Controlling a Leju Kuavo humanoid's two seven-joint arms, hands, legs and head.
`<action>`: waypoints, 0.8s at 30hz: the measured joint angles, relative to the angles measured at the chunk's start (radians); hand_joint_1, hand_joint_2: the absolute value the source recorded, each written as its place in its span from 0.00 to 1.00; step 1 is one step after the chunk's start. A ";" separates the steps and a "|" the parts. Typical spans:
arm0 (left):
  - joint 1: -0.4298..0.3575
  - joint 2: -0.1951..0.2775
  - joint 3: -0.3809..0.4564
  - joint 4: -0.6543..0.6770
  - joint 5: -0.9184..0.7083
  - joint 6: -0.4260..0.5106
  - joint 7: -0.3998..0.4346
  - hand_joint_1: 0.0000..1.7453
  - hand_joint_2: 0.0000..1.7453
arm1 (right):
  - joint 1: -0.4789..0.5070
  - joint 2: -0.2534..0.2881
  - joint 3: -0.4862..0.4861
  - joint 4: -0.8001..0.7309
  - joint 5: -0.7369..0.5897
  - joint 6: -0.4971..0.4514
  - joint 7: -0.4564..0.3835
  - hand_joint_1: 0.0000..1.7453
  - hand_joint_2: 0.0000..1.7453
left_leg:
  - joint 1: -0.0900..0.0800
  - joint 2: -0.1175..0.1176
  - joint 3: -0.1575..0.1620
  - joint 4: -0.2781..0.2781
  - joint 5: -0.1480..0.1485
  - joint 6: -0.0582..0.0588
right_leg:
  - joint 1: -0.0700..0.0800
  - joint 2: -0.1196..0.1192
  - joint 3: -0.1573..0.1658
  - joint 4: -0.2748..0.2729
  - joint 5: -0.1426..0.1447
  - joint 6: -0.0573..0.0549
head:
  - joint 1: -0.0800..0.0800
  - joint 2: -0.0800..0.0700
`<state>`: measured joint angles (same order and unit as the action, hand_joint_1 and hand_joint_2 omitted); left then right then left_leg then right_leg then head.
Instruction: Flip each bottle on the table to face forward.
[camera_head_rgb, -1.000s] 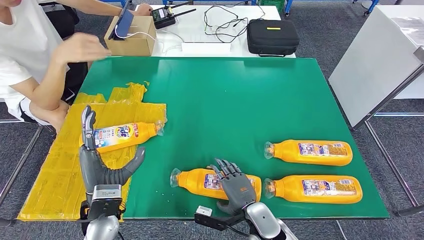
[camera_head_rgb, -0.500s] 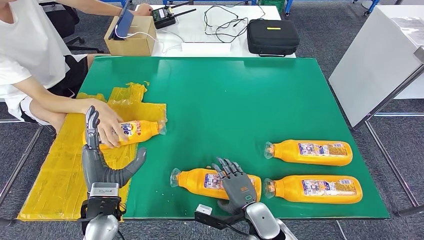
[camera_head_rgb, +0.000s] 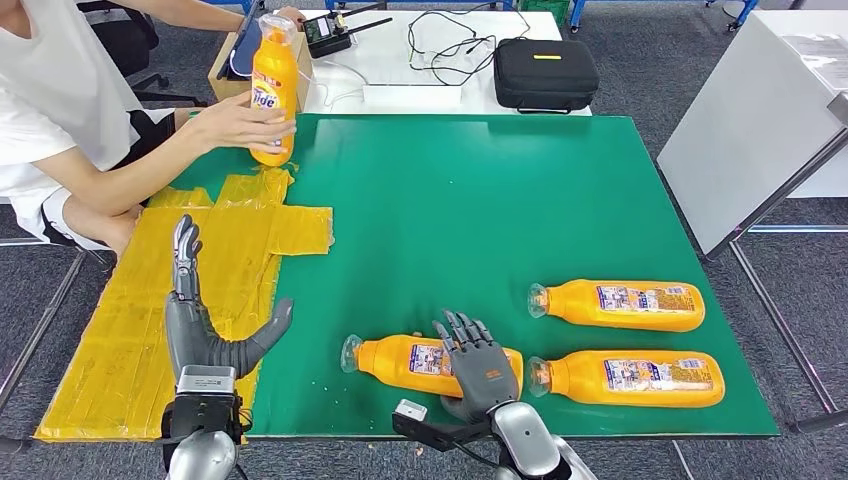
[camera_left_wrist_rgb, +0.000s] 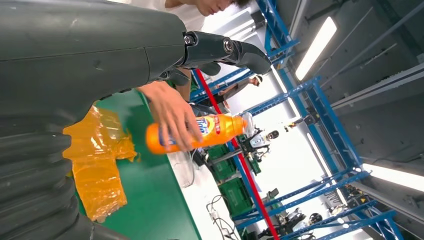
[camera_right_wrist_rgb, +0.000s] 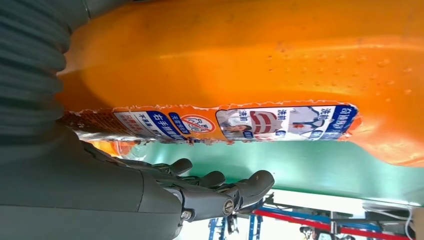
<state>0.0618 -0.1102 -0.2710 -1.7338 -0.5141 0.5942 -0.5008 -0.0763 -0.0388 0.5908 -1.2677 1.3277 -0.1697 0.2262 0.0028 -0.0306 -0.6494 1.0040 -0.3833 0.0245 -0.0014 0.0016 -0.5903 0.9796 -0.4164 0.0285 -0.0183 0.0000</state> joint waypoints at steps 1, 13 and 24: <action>0.000 0.000 0.001 0.000 0.002 -0.001 0.000 0.00 1.00 | 0.000 0.000 -0.002 0.000 0.002 0.001 0.003 0.00 1.00 | 0.000 0.000 0.000 0.000 0.000 0.000 | 0.000 0.000 0.000 0.000 0.000 0.000 | 0.000 0.000; 0.002 -0.001 0.010 0.002 0.039 -0.039 0.003 0.00 1.00 | 0.000 0.009 -0.021 0.007 0.014 0.013 0.027 0.03 1.00 | 0.000 0.000 0.001 0.000 0.000 0.000 | 0.000 0.000 0.001 0.000 0.000 0.000 | 0.000 0.000; 0.002 -0.001 0.011 0.005 0.054 -0.054 0.003 0.00 1.00 | -0.006 0.014 -0.033 0.027 0.018 0.029 0.042 0.33 1.00 | 0.000 0.000 0.005 0.000 -0.001 0.000 | 0.000 0.000 -0.002 0.000 -0.001 0.000 | 0.000 0.000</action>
<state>0.0633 -0.1110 -0.2598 -1.7286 -0.4601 0.5398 -0.4978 -0.0819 -0.0250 0.5577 -1.2403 1.3458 -0.1403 0.2679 0.0028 -0.0307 -0.6447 1.0039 -0.3842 0.0244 -0.0013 0.0016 -0.5927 0.9791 -0.4171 0.0280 -0.0183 0.0000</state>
